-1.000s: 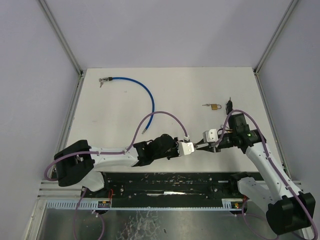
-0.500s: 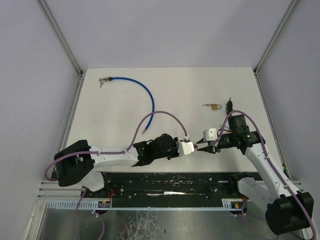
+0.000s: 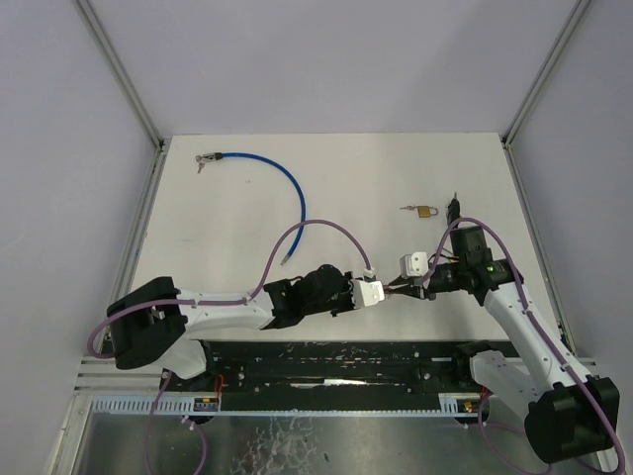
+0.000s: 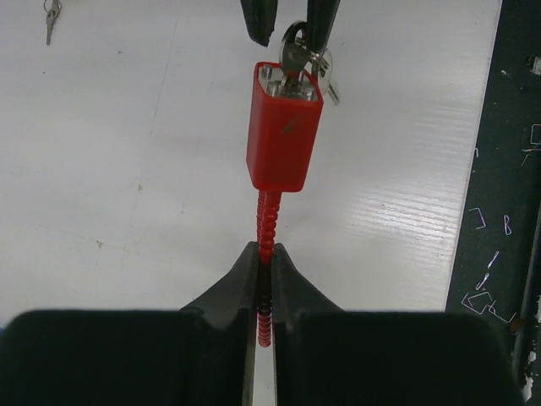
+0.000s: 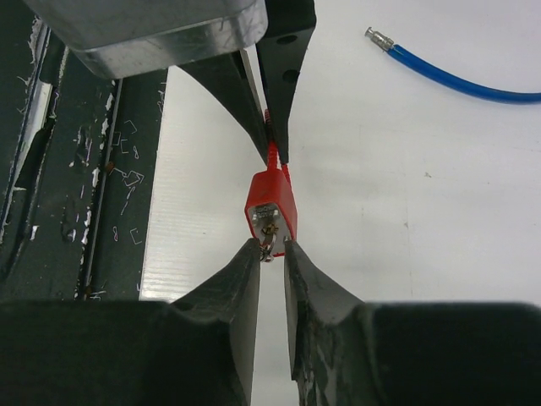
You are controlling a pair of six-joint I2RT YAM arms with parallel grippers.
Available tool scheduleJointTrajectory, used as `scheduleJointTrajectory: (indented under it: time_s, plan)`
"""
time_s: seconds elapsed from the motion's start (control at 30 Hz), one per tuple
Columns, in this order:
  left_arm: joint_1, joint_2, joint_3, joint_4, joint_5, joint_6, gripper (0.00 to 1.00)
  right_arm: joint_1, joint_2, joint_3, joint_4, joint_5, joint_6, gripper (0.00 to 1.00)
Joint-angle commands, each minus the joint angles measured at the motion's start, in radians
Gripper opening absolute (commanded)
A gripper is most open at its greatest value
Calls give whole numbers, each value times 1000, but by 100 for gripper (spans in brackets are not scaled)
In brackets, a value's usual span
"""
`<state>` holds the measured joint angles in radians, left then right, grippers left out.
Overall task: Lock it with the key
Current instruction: Lock the lock.
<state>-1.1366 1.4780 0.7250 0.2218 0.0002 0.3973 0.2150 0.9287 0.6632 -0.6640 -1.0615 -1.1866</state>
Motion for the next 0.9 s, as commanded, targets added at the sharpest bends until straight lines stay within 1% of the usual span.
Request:
scheduleJointTrajectory:
  time_s: [0.0,0.1,0.23,0.33,0.47,0.7,0.87]
  plan:
    - [7,1,40,21,14,-11,0,5,11,8,-15,-7,-31,22]
    - [8,1,40,21,13,-11,0,9,20,13,-44,-5,-73,17]
    - [9,2,39,18,17,-10,0,13,19,14,-97,-6,-179,10]
    - [15,7,44,11,38,-14,0,12,15,17,-147,-6,-288,0]
    - [22,16,60,-16,79,-17,0,13,-2,13,-202,-3,-426,0]
    - [41,46,93,-67,189,-30,0,12,-44,6,-212,37,-500,0]
    - [72,43,99,-70,301,-53,0,13,-64,-4,-198,63,-507,0]
